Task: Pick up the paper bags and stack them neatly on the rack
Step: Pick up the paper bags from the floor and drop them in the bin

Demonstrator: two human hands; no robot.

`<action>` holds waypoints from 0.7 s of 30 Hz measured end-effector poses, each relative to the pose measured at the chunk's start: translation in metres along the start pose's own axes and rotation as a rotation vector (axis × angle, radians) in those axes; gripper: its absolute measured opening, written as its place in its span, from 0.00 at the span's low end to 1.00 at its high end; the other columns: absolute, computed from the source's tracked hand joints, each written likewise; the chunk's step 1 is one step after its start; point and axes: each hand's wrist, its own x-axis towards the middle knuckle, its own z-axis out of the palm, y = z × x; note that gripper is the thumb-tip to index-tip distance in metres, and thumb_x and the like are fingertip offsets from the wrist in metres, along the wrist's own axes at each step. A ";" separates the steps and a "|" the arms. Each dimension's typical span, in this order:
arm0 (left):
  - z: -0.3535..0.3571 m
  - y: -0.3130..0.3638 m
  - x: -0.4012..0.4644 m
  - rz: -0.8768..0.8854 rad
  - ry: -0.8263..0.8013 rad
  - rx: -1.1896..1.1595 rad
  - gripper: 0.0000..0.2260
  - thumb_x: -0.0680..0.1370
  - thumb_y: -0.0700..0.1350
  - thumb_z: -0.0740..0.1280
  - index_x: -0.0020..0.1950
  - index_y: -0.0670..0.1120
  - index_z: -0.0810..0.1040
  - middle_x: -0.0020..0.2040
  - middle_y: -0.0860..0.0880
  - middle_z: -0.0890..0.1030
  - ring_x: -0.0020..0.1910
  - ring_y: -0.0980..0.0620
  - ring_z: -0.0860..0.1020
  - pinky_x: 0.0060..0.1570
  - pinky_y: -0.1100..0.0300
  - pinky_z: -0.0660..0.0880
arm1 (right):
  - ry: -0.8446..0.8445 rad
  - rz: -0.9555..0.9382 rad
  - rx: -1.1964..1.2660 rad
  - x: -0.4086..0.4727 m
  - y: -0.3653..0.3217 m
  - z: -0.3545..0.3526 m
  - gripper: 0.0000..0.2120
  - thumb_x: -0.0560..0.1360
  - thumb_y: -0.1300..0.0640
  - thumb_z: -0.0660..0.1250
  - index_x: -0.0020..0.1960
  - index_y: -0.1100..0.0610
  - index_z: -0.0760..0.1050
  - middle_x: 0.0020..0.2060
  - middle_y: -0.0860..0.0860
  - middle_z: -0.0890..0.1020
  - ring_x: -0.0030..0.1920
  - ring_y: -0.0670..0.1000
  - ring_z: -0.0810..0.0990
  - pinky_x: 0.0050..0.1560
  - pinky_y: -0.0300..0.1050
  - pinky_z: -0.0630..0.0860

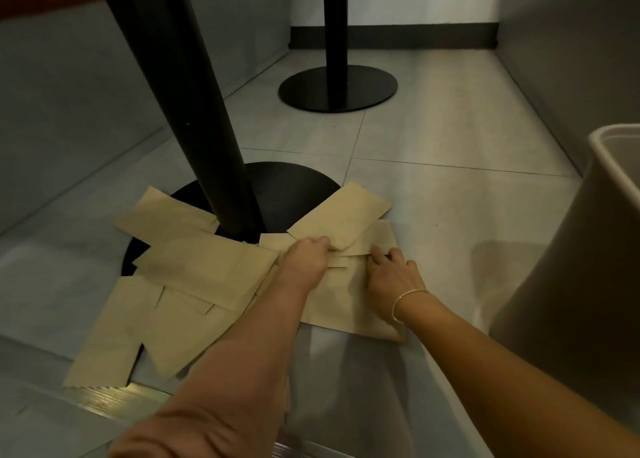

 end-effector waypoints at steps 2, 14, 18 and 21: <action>-0.002 0.000 0.000 0.006 -0.003 0.033 0.14 0.81 0.38 0.50 0.64 0.41 0.66 0.58 0.38 0.75 0.56 0.38 0.74 0.50 0.51 0.70 | 0.038 -0.006 0.005 -0.004 -0.001 -0.002 0.23 0.77 0.62 0.53 0.71 0.60 0.62 0.73 0.53 0.56 0.66 0.57 0.60 0.62 0.50 0.63; -0.043 -0.009 -0.024 -0.234 0.338 -0.363 0.12 0.83 0.43 0.50 0.57 0.37 0.69 0.44 0.41 0.75 0.42 0.44 0.75 0.35 0.56 0.69 | 0.361 -0.149 -0.013 -0.039 -0.007 -0.037 0.15 0.77 0.65 0.55 0.58 0.60 0.77 0.56 0.53 0.76 0.58 0.56 0.68 0.57 0.47 0.64; -0.060 -0.004 -0.039 -0.262 0.549 -0.575 0.09 0.82 0.43 0.51 0.47 0.41 0.67 0.33 0.47 0.69 0.30 0.51 0.69 0.28 0.58 0.64 | 0.453 -0.125 0.099 -0.057 -0.012 -0.058 0.15 0.76 0.68 0.54 0.54 0.62 0.79 0.54 0.54 0.78 0.55 0.55 0.70 0.53 0.43 0.65; -0.079 0.004 -0.055 -0.257 0.594 -0.614 0.08 0.82 0.43 0.51 0.47 0.42 0.66 0.31 0.49 0.67 0.27 0.53 0.65 0.26 0.59 0.62 | 0.423 -0.060 0.150 -0.076 -0.018 -0.080 0.14 0.78 0.65 0.55 0.58 0.60 0.76 0.58 0.52 0.74 0.55 0.54 0.72 0.49 0.42 0.68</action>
